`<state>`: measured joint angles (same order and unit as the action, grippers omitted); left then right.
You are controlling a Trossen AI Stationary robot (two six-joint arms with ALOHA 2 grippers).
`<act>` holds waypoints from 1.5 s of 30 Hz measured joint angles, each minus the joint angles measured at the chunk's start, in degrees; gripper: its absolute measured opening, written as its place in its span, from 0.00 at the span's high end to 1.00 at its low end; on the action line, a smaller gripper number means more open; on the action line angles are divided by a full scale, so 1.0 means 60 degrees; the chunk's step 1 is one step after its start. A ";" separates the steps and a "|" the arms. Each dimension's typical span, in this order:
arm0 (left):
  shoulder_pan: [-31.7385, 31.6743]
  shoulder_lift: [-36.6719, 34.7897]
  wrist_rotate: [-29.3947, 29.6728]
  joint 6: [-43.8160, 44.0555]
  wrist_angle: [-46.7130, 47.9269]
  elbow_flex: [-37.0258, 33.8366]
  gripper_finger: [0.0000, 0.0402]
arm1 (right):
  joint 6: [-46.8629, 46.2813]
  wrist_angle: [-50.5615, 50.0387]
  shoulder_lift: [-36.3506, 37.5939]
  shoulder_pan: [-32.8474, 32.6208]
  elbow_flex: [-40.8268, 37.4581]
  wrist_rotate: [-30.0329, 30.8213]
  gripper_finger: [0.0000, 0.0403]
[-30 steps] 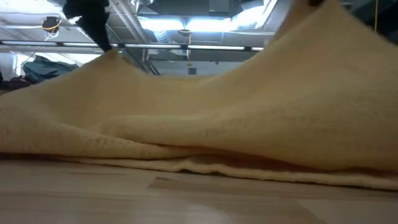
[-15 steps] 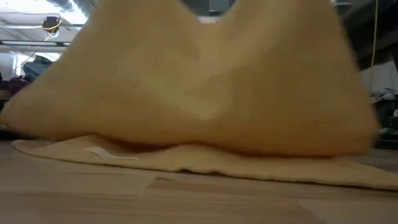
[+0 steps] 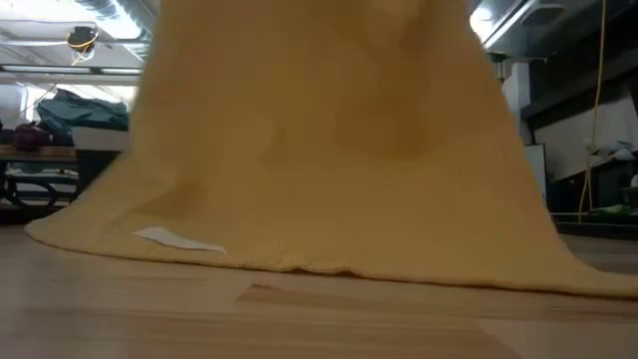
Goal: Fold towel
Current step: Fold the yellow towel
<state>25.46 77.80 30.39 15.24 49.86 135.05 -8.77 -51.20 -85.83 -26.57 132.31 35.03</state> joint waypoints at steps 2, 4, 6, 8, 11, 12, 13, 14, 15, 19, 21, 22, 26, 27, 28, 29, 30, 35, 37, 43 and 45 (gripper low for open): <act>0.0035 -0.0251 -0.0040 -0.0405 -0.0903 -0.0164 0.99 | 0.0764 0.0805 0.0162 0.0001 0.0006 0.0075 0.98; 0.0026 -0.0376 -0.0053 -0.0644 -0.1517 -0.0177 0.99 | 0.1485 0.1604 0.0335 -0.0003 0.0013 0.0167 0.98; -0.0014 -0.0419 -0.0055 -0.0915 -0.2118 -0.0177 0.99 | 0.2136 0.2355 0.0452 -0.0003 0.0019 0.0293 0.98; -0.0062 -0.0419 -0.0055 -0.1352 -0.2793 -0.0177 0.99 | 0.2759 0.3027 0.0533 0.0001 0.0019 0.0492 0.98; -0.0167 -0.0416 -0.0066 -0.2027 -0.3758 -0.0177 0.99 | 0.3745 0.3687 0.0631 0.0001 0.0019 0.0740 0.97; -0.0201 -0.0416 -0.0066 -0.2223 -0.4015 -0.0159 0.99 | 0.4067 0.3837 0.0667 0.0001 0.0019 0.0747 0.97; -0.0237 -0.0416 -0.0066 -0.2407 -0.4214 -0.0099 0.99 | 0.4375 0.4039 0.0690 0.0001 0.0019 0.0752 0.98; -0.0272 -0.0416 -0.0066 -0.2580 -0.4328 -0.0022 0.99 | 0.4681 0.4217 0.0729 0.0001 0.0019 0.0747 0.98; -0.0295 -0.0416 -0.0061 -0.2680 -0.4446 -0.0009 0.99 | 0.4964 0.4407 0.0768 0.0001 0.0019 0.0748 0.98; -0.0408 -0.0562 -0.0032 -0.2927 -0.4680 -0.0016 0.99 | 0.5408 0.5127 0.0982 0.0001 0.0019 0.0755 0.98; -0.0455 -0.0642 -0.0033 -0.2909 -0.4657 -0.0016 0.99 | 0.5512 0.5216 0.1105 0.0001 0.0019 0.0780 0.98; -0.0471 -0.0678 -0.0033 -0.2909 -0.4634 -0.0016 0.99 | 0.5517 0.5216 0.1159 0.0001 0.0019 0.0797 0.98; -0.0484 -0.0718 -0.0020 -0.3139 -0.4606 -0.0016 0.99 | 0.5558 0.5155 0.1226 0.0001 0.0015 0.1072 0.98; -0.0486 -0.0718 -0.0018 -0.3206 -0.4596 -0.0016 0.99 | 0.5592 0.5110 0.1238 0.0001 0.0012 0.1182 0.98; -0.0485 -0.0718 -0.0018 -0.3319 -0.4560 -0.0016 0.99 | 0.5665 0.5054 0.1268 0.0001 0.0008 0.1256 0.98; -0.0482 -0.0718 -0.0018 -0.3375 -0.4510 -0.0016 0.99 | 0.5771 0.5003 0.1289 0.0001 0.0008 0.1317 0.98; -0.0483 -0.0718 -0.0018 -0.3416 -0.4433 -0.0016 0.99 | 0.5879 0.4994 0.1312 0.0001 0.0012 0.1376 0.98; -0.0486 -0.0677 0.0091 -0.3562 -0.4306 -0.0020 0.99 | 0.6222 0.5029 0.1367 0.0001 0.0015 0.1423 0.98; -0.0486 -0.0644 0.0095 -0.3554 -0.4182 -0.0020 0.99 | 0.6231 0.4988 0.1368 0.0001 0.0015 0.1421 0.98; -0.0200 -0.0521 -0.0149 -0.1707 -0.2313 -0.0016 0.99 | 0.4494 0.3396 0.1357 -0.0005 0.0023 0.1066 0.98; 0.0175 -0.0438 -0.0336 -0.0697 -0.1280 -0.0016 0.99 | 0.3094 0.2132 0.1348 -0.0014 0.0023 0.0454 0.98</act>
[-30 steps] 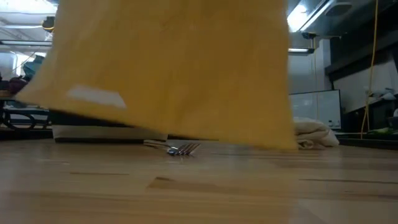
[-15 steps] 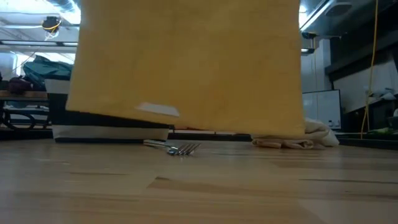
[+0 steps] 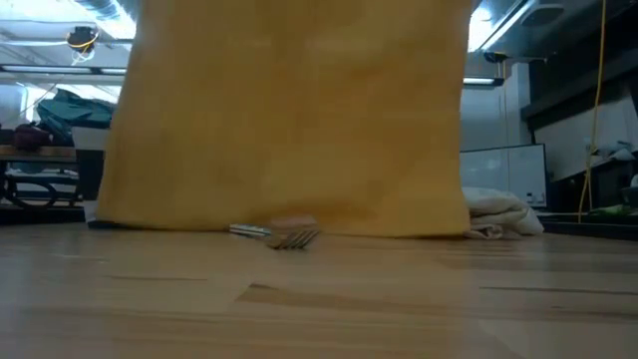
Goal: Fold towel
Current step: Fold the yellow towel
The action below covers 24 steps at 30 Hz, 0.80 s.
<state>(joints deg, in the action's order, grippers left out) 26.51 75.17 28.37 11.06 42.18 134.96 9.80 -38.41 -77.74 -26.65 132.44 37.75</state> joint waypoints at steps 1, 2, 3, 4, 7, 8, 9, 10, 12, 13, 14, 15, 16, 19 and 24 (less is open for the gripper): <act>0.0232 0.0089 -0.0060 0.0453 0.0474 0.0000 0.99 | -0.0709 -0.0655 -0.0010 0.0000 -0.0001 -0.0382 0.98; 0.0493 0.0199 -0.0068 0.0863 0.0878 -0.0003 0.99 | -0.1396 -0.1270 -0.0041 0.0000 -0.0015 -0.0782 0.98; 0.0770 0.0325 -0.0084 0.1197 0.1170 -0.0052 0.99 | -0.2038 -0.1817 -0.0104 0.0000 -0.0051 -0.1211 0.98; 0.1069 0.0469 -0.0086 0.1518 0.1367 -0.0122 0.99 | -0.2644 -0.2234 -0.0168 0.0000 -0.0108 -0.1603 0.98; 0.2014 0.0999 -0.0095 0.1883 0.1269 -0.0244 0.99 | -0.3663 -0.2863 -0.0472 0.0000 -0.0436 -0.2673 0.98; 0.2289 0.1203 -0.0122 0.1872 0.1099 -0.0250 0.99 | -0.3894 -0.2847 -0.0604 -0.0004 -0.0550 -0.2887 0.98; 0.2553 0.1430 -0.0145 0.1805 0.0920 -0.0273 0.99 | -0.4093 -0.2832 -0.0737 -0.0004 -0.0620 -0.3050 0.98; 0.2804 0.1601 -0.0105 0.1688 0.0672 -0.0284 0.99 | -0.4210 -0.2817 -0.0861 -0.0004 -0.0641 -0.3255 0.98; 0.3325 0.1819 -0.0096 0.1427 0.0250 -0.0275 0.99 | -0.4447 -0.2759 -0.1098 -0.0003 -0.0636 -0.3610 0.98; 0.3606 0.1881 -0.0019 0.1408 0.0198 -0.0252 0.99 | -0.4620 -0.2747 -0.1198 -0.0001 -0.0626 -0.3828 0.98; 0.3888 0.1950 0.0169 0.1468 0.0203 -0.0236 0.99 | -0.4802 -0.2737 -0.1323 -0.0036 -0.0619 -0.4102 0.98; 0.4166 0.2044 0.0451 0.1578 0.0282 -0.0229 0.99 | -0.4939 -0.2739 -0.1456 -0.0145 -0.0619 -0.4345 0.98; 0.4411 0.2148 0.0797 0.1695 0.0448 -0.0229 0.99 | -0.5097 -0.2761 -0.1581 -0.0278 -0.0619 -0.4556 0.98; 0.5040 0.2426 0.1445 0.2191 0.1061 -0.0237 0.99 | -0.5444 -0.2833 -0.1987 -0.0675 -0.0630 -0.5057 0.98; 0.5774 0.2926 0.2223 0.3710 0.2221 -0.0248 0.99 | -0.6052 -0.3547 -0.2321 -0.1735 -0.0627 -0.5138 0.98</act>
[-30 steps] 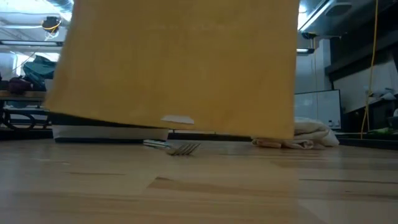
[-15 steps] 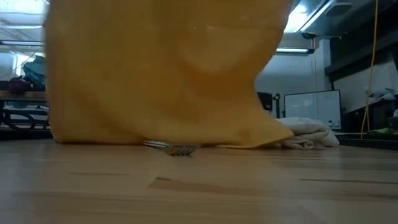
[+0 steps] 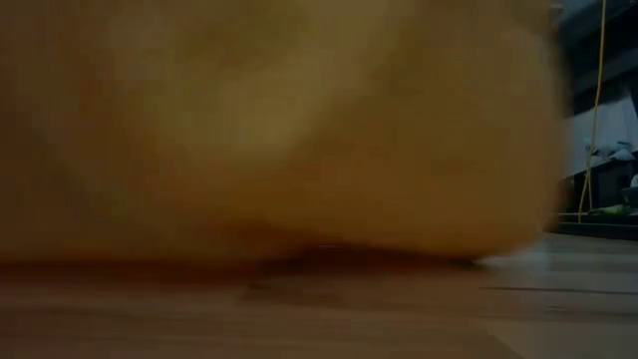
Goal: Fold towel
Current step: Fold the yellow towel
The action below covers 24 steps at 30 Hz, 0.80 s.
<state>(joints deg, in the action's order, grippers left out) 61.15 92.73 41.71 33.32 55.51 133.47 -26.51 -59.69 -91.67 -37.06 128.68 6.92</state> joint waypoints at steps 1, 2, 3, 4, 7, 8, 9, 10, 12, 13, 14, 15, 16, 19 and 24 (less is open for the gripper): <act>0.0060 0.0126 0.0000 0.0387 0.0197 0.0000 0.99 | -0.0166 -0.0193 -0.0070 -0.0179 0.0000 0.0047 0.98; 0.0084 0.0260 -0.0023 0.0819 0.0387 0.0000 0.99 | -0.0420 -0.0414 -0.0155 -0.0362 0.0000 0.0129 0.98; 0.0124 0.0393 -0.0038 0.1248 0.0586 0.0000 0.99 | -0.0736 -0.0561 -0.0236 -0.0539 -0.0001 0.0186 0.98; 0.0180 0.0520 -0.0045 0.1631 0.0767 0.0000 0.99 | -0.1028 -0.0653 -0.0303 -0.0693 -0.0004 0.0195 0.98; 0.0264 0.0877 0.0022 0.2548 0.1131 0.0000 0.99 | -0.1775 -0.0728 -0.0534 -0.1091 0.0000 0.0221 0.98; 0.0261 0.0979 0.0127 0.2796 0.1222 0.0000 0.99 | -0.1988 -0.0704 -0.0616 -0.1212 0.0000 0.0243 0.98; 0.0254 0.1082 0.0220 0.3071 0.1269 0.0000 0.98 | -0.2218 -0.0680 -0.0714 -0.1317 0.0000 0.0247 0.98; 0.0276 0.1172 0.0317 0.3239 0.1339 0.0000 0.98 | -0.2389 -0.0667 -0.0817 -0.1395 0.0000 0.0250 0.98; 0.0324 0.1299 0.0736 0.3501 0.1745 0.0000 0.99 | -0.2511 -0.0663 -0.1021 -0.1504 0.0000 0.0565 0.98; 0.0335 0.1327 0.0945 0.3735 0.2036 0.0000 0.99 | -0.2473 -0.0719 -0.1088 -0.1547 0.0000 0.0878 0.98; 0.0345 0.1333 0.1124 0.4061 0.2422 0.0000 0.99 | -0.2332 -0.0860 -0.1148 -0.1539 0.0000 0.1206 0.98; 0.0353 0.1333 0.1312 0.4417 0.2887 0.0000 0.99 | -0.2192 -0.1083 -0.1188 -0.1523 0.0000 0.1549 0.98; 0.0352 0.1332 0.1534 0.4877 0.3416 0.0000 0.99 | -0.2007 -0.1382 -0.1228 -0.1508 0.0004 0.1909 0.98; 0.0344 0.1311 0.1970 0.6352 0.5208 0.0004 0.99 | -0.1825 -0.2618 -0.1372 -0.1195 0.0004 0.2826 0.98; 0.0272 0.1183 0.1986 0.6600 0.5428 -0.0229 0.99 | -0.1724 -0.3871 -0.1389 -0.0312 0.0002 0.3008 0.98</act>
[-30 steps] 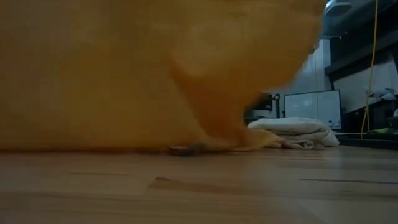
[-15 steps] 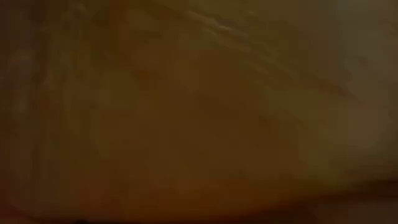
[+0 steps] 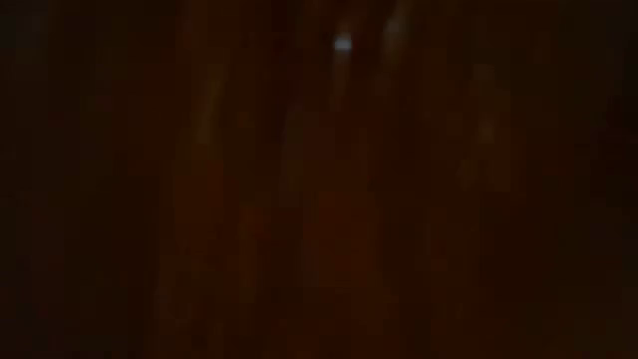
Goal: Fold towel
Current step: Fold the yellow towel
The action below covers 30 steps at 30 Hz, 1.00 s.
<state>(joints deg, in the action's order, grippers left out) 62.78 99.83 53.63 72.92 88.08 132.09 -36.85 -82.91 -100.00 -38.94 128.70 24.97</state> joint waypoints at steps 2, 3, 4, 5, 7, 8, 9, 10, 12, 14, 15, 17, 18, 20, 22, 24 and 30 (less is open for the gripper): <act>-0.0002 -0.0010 0.0057 0.0302 0.0390 -0.0041 0.99 | 0.0315 -0.0187 0.0003 0.0373 0.0001 -0.0021 0.98; -0.0046 -0.0040 0.0077 0.0324 0.0301 -0.0184 0.99 | 0.0505 -0.0250 -0.0001 0.0558 0.0001 -0.0105 0.98; -0.0096 -0.0090 0.0080 0.0247 0.0309 -0.0342 0.99 | 0.0738 -0.0296 -0.0001 0.0751 0.0001 -0.0267 0.98; -0.0106 -0.0119 0.0047 0.0241 0.0351 -0.0448 0.99 | 0.0950 -0.0357 -0.0001 0.0943 0.0001 -0.0438 0.98; -0.0155 -0.0246 -0.0060 0.0291 0.0285 -0.0878 0.99 | 0.1227 -0.0426 -0.0001 0.1292 -0.0001 -0.0690 0.98; -0.0180 -0.0326 -0.0088 0.0349 0.0363 -0.1108 0.99 | 0.1376 -0.0407 -0.0016 0.1469 -0.0023 -0.0784 0.98; -0.0185 -0.0428 -0.0106 0.0463 0.0307 -0.1366 0.99 | 0.1524 -0.0384 -0.0024 0.1633 -0.0068 -0.0861 0.98; -0.0186 -0.0559 -0.0116 0.0549 0.0286 -0.1673 0.99 | 0.1706 -0.0415 -0.0032 0.1778 -0.0122 -0.0942 0.98; -0.0175 -0.0878 -0.0178 0.0815 0.0318 -0.2317 0.99 | 0.1965 -0.0408 -0.0041 0.2046 -0.0281 -0.1178 0.98; -0.0171 -0.1290 -0.0250 0.1209 0.0333 -0.3070 0.99 | 0.2205 -0.0321 -0.0041 0.2282 -0.0519 -0.1458 0.98; -0.0171 -0.1533 -0.0316 0.1385 0.0315 -0.3439 0.99 | 0.2307 -0.0262 -0.0041 0.2392 -0.0650 -0.1626 0.98; -0.0176 -0.2073 -0.0428 0.1832 0.0328 -0.4206 0.99 | 0.2587 -0.0095 -0.0042 0.2575 -0.0915 -0.2010 0.98; -0.0178 -0.2371 -0.0457 0.2020 0.0316 -0.4593 0.99 | 0.2751 -0.0040 -0.0045 0.2667 -0.1061 -0.2200 0.98; -0.0182 -0.2965 -0.0498 0.2314 0.0322 -0.5348 0.99 | 0.3035 0.0164 -0.0045 0.2865 -0.1327 -0.2466 0.98; -0.0178 -0.3524 -0.0659 0.2675 0.0329 -0.6024 0.99 | 0.3280 0.0232 -0.0045 0.3037 -0.1535 -0.2677 0.98; -0.0178 -0.4024 -0.0846 0.2884 0.0327 -0.6626 0.99 | 0.3647 0.0492 -0.0045 0.3282 -0.1753 -0.2947 0.98; -0.0221 -0.5263 -0.0944 0.3248 0.0319 -0.8084 0.99 | 0.4671 0.1084 -0.0036 0.4275 -0.2220 -0.4106 0.97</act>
<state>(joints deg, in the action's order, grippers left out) 61.46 68.25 47.97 92.41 90.00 83.59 -8.83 -76.41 -100.22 -13.28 115.38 0.33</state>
